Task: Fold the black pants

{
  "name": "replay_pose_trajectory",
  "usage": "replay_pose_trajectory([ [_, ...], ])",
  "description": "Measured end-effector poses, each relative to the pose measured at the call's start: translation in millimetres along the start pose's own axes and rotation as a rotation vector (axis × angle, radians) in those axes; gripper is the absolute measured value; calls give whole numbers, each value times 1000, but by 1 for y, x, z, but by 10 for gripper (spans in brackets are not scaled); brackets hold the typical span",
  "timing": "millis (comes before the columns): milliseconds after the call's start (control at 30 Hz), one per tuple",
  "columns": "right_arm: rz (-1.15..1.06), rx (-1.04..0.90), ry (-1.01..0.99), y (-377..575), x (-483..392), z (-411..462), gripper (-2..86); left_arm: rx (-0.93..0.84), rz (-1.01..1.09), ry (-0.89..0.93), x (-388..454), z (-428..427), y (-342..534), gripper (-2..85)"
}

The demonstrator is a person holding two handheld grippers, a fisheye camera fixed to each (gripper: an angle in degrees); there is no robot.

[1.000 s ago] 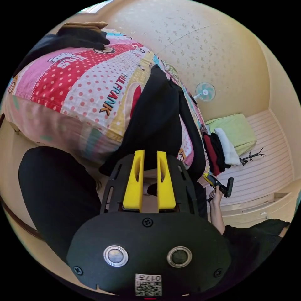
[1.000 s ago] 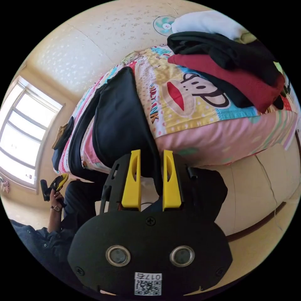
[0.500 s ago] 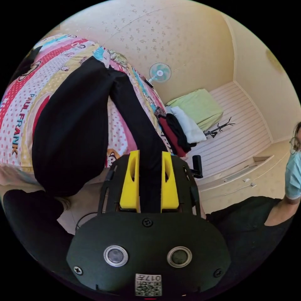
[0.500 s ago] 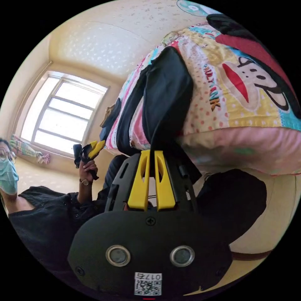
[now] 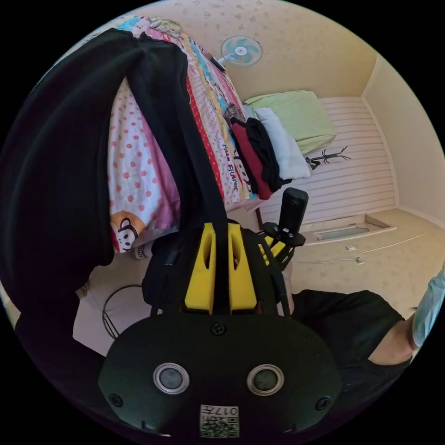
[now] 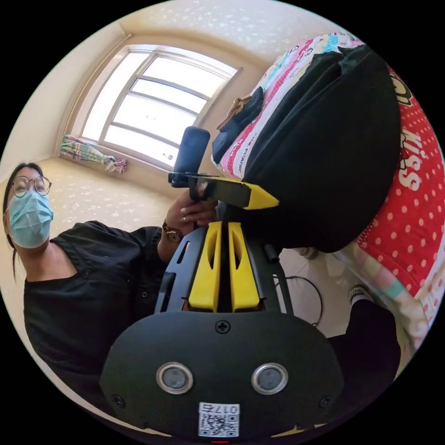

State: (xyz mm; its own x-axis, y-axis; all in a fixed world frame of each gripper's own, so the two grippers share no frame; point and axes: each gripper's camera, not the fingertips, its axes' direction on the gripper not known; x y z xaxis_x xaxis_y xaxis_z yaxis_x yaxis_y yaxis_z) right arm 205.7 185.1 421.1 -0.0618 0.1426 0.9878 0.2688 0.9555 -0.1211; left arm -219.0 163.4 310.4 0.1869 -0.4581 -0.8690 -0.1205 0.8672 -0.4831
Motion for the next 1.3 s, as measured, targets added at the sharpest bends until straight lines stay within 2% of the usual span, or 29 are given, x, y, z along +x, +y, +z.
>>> replay_pose_trajectory([
  [100, -5, 83, -69, -33, -1, -35, 12, 41, -33, 58, -18, -13, 8, 42],
  [267, 76, 246, 182, -142, 8, -92, 23, 75, -60, 103, -38, -28, 19, 41],
  [333, 197, 400, 272, -192, 34, -107, 54, 102, -74, 128, -43, -33, 24, 41],
  [400, 248, 440, 393, -232, 51, -111, 78, 131, -83, 155, -47, -35, 30, 41],
  [600, 377, 492, 795, -351, 72, -95, 97, 123, -99, 223, -55, -45, 32, 43],
  [700, 413, 503, 829, -394, 89, -84, 122, 121, -89, 210, -53, -56, 31, 43],
  [800, 514, 480, 947, -418, 112, -77, 111, 127, -72, 218, -51, -67, 30, 44],
  [867, 547, 420, 943, -428, 127, -73, 96, 132, -66, 227, -51, -73, 30, 44],
  [967, 459, 441, 953, -441, 117, -65, 47, 142, -103, 281, -58, -85, 35, 41],
  [1100, 189, 435, 981, -479, 68, -24, 30, 235, -182, 455, -84, -118, 59, 35],
  [1167, 92, 411, 897, -500, 50, 2, 28, 266, -225, 474, -96, -135, 75, 33],
  [1300, -18, 391, 536, -540, 36, 59, 28, 344, -315, 427, -114, -178, 119, 32],
])
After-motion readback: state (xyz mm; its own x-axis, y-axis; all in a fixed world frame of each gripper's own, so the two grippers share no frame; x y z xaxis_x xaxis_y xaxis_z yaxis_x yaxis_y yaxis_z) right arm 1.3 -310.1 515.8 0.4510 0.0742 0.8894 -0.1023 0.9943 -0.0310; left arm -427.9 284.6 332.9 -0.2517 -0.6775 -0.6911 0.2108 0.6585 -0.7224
